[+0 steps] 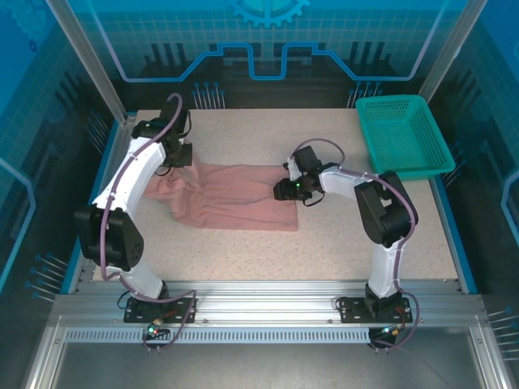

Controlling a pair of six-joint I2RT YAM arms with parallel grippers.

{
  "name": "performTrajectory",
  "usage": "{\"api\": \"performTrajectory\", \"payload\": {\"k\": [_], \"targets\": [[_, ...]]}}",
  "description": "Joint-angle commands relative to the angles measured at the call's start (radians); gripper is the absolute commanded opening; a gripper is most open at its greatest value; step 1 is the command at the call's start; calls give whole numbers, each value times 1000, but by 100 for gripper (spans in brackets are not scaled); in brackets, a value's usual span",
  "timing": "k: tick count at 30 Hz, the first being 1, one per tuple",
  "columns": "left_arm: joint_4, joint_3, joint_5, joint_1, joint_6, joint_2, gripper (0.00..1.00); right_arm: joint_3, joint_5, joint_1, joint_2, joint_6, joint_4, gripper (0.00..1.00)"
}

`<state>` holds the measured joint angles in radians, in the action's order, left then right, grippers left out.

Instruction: Fold the inside-out t-shirt

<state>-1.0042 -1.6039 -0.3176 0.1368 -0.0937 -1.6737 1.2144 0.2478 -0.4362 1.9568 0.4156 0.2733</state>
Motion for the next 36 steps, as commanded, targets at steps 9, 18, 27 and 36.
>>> {"api": "performTrajectory", "payload": {"k": [9, 18, 27, 36], "targets": [[-168, -169, 21, 134, -35, -118, 0, 6, 0, 4, 3, 7, 68, 53], [-237, -275, 109, 243, -118, -237, 0, 21, 35, 19, -26, 1, 62, 56], [-261, -381, 148, 296, -175, -356, 0, -28, 31, 37, -97, -1, 49, 58], [-29, -411, 434, 409, -349, -487, 22, -189, -15, 105, -302, -16, 92, 60]]}}
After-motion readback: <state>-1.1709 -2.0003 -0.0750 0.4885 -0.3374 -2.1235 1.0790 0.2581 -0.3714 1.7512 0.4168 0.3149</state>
